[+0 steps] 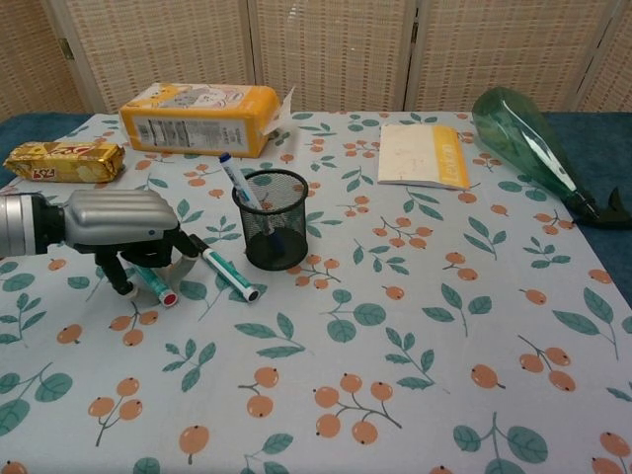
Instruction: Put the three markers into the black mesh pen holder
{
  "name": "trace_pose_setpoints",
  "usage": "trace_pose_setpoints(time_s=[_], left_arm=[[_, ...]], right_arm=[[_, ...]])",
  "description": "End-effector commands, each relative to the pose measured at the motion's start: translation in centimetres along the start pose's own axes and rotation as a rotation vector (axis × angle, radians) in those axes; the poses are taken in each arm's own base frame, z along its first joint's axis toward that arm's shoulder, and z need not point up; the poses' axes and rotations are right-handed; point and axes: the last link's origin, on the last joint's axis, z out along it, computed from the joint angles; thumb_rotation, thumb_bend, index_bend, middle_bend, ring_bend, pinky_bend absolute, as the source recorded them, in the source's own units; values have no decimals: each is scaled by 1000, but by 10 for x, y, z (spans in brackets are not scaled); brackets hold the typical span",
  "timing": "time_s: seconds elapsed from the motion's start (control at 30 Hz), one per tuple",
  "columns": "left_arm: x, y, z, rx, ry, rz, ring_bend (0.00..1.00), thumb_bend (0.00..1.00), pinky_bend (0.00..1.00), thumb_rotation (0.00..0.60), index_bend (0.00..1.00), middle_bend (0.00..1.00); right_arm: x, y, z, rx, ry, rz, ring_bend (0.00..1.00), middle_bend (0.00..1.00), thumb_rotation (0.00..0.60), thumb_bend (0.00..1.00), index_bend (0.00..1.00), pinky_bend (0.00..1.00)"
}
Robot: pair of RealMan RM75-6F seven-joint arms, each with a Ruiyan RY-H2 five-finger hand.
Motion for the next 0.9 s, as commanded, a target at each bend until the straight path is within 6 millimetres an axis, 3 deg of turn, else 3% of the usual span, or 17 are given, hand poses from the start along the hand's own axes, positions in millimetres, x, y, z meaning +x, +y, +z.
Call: trace_pose_setpoints(time_s=[0.03,0.1,0.3,0.47,0.67,0.9], left_arm=[[10,-4,-8,13,55,-26,922,317,945,600,626,1000],[20,-6,-16,28,102,-77,923,317,946,600,626,1000],[67,-16,-67,131,299,-298,929,317,952,600,625,1000],[130,-18,-98,260,478,-526,929,317,956,600,623,1000],[180,-11,-96,346,623,-794,932,333,960,600,625,1000],[209,26,-61,317,675,-1054,932,334,960,600,626,1000]], right_arm=[[0,0,0,3,0,0,0,0,600,126,3,0],[0,0,0,5,1,1,1,0,600,127,3,0],[2,0,-2,16,5,9,1,0,600,127,3,0],[1,-1,0,33,-7,16,0,0,600,126,3,0],[3,-1,0,49,-6,30,0,0,600,127,3,0],[7,1,-3,65,1,53,0,0,600,126,3,0]])
